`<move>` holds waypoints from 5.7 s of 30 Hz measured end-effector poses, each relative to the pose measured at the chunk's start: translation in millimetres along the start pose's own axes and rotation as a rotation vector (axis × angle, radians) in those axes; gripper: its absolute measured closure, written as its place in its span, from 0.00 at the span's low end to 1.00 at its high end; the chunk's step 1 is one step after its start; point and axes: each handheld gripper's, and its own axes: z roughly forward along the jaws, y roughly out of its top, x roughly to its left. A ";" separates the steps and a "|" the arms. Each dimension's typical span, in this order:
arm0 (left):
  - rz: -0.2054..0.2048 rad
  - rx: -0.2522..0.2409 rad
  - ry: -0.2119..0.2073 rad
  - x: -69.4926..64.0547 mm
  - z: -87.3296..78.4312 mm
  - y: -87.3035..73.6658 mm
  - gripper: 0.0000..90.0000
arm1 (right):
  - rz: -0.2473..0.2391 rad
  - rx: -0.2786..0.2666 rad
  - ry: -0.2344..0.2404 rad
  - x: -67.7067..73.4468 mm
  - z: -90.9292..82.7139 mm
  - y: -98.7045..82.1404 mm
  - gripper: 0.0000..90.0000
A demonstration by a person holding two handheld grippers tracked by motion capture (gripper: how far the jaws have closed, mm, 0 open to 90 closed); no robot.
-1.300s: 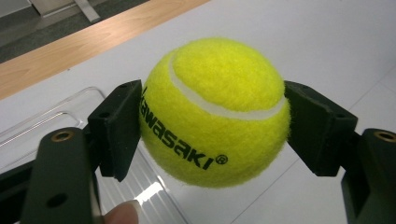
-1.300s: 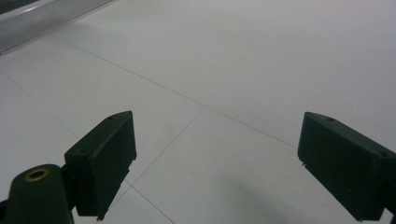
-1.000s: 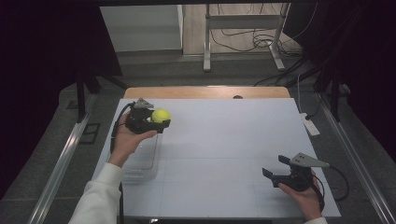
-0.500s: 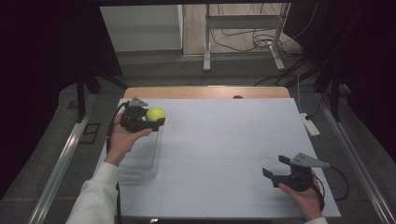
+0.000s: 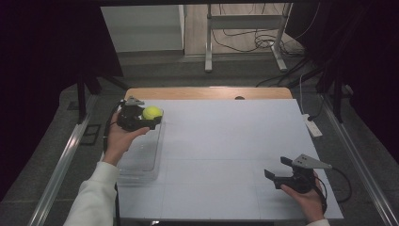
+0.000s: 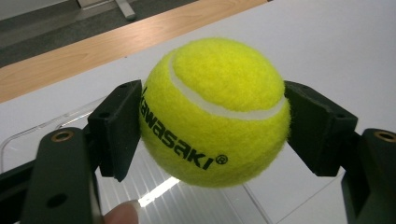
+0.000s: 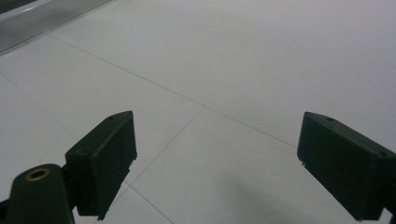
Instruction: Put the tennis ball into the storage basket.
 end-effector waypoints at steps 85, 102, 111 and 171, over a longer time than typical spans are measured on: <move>-0.138 0.119 0.181 64.1 28.3 -19.5 0.28 | -0.001 0.010 0.000 -0.5 1.8 -1.6 0.13; -0.127 0.153 0.191 64.9 36.5 -23.1 0.28 | -0.002 0.015 0.000 -0.7 2.3 -2.0 0.13; -0.124 0.172 0.196 65.3 40.9 -25.4 0.28 | -0.003 0.016 0.000 -0.9 2.4 -2.2 0.13; -0.102 0.316 0.227 67.1 76.1 -43.1 0.28 | -0.004 0.020 -0.004 -1.6 3.0 -3.1 0.13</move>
